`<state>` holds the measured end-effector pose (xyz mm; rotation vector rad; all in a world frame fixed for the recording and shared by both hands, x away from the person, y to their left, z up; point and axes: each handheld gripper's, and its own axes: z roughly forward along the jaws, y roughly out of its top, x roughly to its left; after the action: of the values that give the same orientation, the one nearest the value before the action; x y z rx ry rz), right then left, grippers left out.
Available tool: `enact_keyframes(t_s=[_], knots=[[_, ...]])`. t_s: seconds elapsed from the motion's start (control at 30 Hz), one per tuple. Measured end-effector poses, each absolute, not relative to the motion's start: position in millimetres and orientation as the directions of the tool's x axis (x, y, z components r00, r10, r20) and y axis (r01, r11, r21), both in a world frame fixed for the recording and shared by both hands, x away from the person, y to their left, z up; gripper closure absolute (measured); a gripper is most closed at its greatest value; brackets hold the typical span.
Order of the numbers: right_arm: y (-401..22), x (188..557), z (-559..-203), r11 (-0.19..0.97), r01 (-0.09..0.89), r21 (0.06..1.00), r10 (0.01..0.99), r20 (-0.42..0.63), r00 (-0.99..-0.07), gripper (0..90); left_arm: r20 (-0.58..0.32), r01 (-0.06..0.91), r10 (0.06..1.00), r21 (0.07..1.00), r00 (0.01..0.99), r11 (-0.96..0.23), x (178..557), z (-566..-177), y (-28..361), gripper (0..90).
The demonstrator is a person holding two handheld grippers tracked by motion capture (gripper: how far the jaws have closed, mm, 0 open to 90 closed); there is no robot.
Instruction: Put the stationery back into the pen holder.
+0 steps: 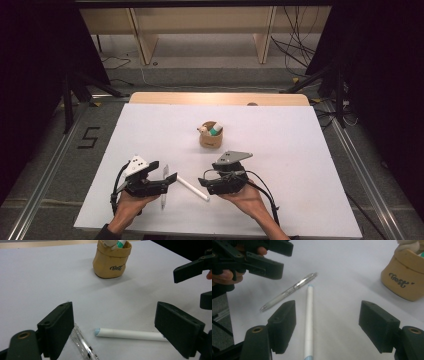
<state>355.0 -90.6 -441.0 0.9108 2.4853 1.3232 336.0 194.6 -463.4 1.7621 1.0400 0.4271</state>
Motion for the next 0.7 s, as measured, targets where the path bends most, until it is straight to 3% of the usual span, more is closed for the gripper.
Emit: enact_keyframes(t_s=[0.7], knots=[[-78, 346, -451, 0.488, 0.434, 0.757, 0.559, 0.111, -0.822, 35.1, -0.172, 0.448, 0.804, 0.885, 0.569, -0.128, 336, -463, 194, 15.3]])
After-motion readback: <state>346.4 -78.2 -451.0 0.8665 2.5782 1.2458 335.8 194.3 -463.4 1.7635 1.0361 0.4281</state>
